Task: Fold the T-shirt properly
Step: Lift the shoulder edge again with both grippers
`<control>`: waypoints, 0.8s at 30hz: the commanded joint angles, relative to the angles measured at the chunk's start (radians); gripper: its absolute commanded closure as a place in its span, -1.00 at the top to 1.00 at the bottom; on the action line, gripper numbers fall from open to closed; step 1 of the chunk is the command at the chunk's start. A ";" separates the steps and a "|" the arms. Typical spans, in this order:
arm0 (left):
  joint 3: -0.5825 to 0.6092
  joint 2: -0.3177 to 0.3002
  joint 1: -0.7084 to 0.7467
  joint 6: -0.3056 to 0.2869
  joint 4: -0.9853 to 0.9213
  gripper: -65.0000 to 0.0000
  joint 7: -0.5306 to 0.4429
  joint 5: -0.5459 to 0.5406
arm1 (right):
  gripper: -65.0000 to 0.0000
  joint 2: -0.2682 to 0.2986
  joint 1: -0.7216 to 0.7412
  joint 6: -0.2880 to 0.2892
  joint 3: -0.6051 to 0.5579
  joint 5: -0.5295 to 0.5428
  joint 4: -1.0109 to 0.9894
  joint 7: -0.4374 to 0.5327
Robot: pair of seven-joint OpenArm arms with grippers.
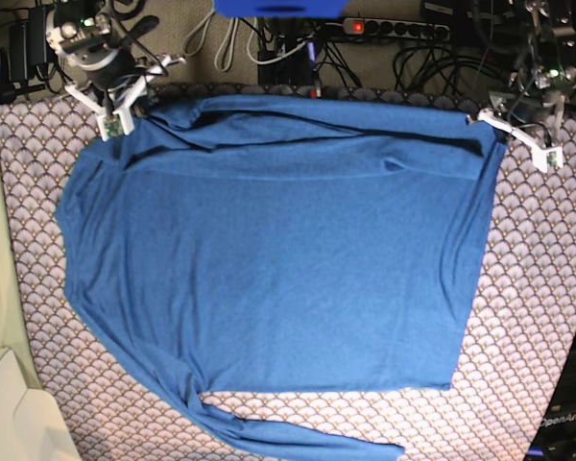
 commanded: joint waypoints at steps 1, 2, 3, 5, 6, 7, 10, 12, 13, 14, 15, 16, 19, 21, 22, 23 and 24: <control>-0.006 -0.014 -0.004 0.003 0.023 -0.98 -0.022 0.004 | -1.00 0.004 -0.005 0.000 0.004 0.000 0.021 0.012; -0.006 -0.014 -0.005 0.003 0.023 -0.98 -0.022 0.004 | -1.00 0.004 -0.005 0.000 0.004 0.001 0.021 0.012; -0.006 -0.014 -0.008 0.003 0.023 -0.98 -0.022 0.004 | -1.00 0.004 -0.005 0.000 0.004 0.001 0.021 0.012; -0.006 -0.014 -0.011 0.003 0.023 -0.98 -0.022 0.004 | -1.00 0.004 0.001 0.000 0.004 0.001 0.021 0.012; -0.006 -0.014 -0.013 0.003 0.023 -0.98 -0.022 0.004 | -1.00 0.004 0.004 0.000 0.004 -0.002 0.021 0.012; -0.006 -0.016 -0.022 0.003 0.023 -0.98 -0.022 0.004 | -1.00 0.004 0.006 0.000 0.004 -0.002 0.023 0.012; -0.006 -0.027 -0.050 0.003 0.023 -0.98 -0.022 0.002 | -1.00 0.005 0.030 0.000 0.002 -0.004 0.023 0.011; -0.006 -0.027 -0.062 0.003 0.023 -0.98 -0.020 0.001 | -1.00 0.005 0.035 0.000 0.002 -0.004 0.023 0.011; -0.006 -0.027 -0.070 0.003 0.023 -0.98 -0.020 0.002 | -1.00 0.007 0.041 0.000 0.002 -0.004 0.026 0.011; -0.006 -0.027 -0.082 0.003 0.023 -0.98 -0.020 0.002 | -1.00 0.016 0.053 0.000 0.002 -0.004 0.032 0.011; -0.006 -0.027 -0.090 0.003 0.023 -0.98 -0.020 0.004 | -1.00 0.020 0.061 0.000 0.001 -0.004 0.033 0.009; -0.006 -0.027 -0.099 0.003 0.020 -0.98 -0.013 0.004 | -1.00 0.023 0.070 0.000 -0.001 -0.002 0.033 0.008; -0.006 -0.027 -0.149 0.003 0.012 -0.98 0.035 0.004 | -1.00 0.023 0.102 0.000 0.001 -0.002 0.035 0.005; -0.006 -0.027 -0.185 0.003 0.012 -0.98 0.063 0.004 | -1.00 0.025 0.128 0.000 0.002 -0.004 0.032 0.003; -0.006 -0.027 -0.205 0.003 0.012 -0.98 0.075 0.004 | -1.00 0.025 0.142 0.000 0.002 -0.004 0.032 0.003; -0.006 -0.027 -0.220 0.003 0.011 -0.98 0.084 0.004 | -1.00 0.025 0.156 0.000 0.002 -0.004 0.032 0.003; -0.004 -0.027 -0.234 0.003 0.011 -0.98 0.090 0.004 | -1.00 0.025 0.168 0.000 0.001 -0.004 0.030 0.003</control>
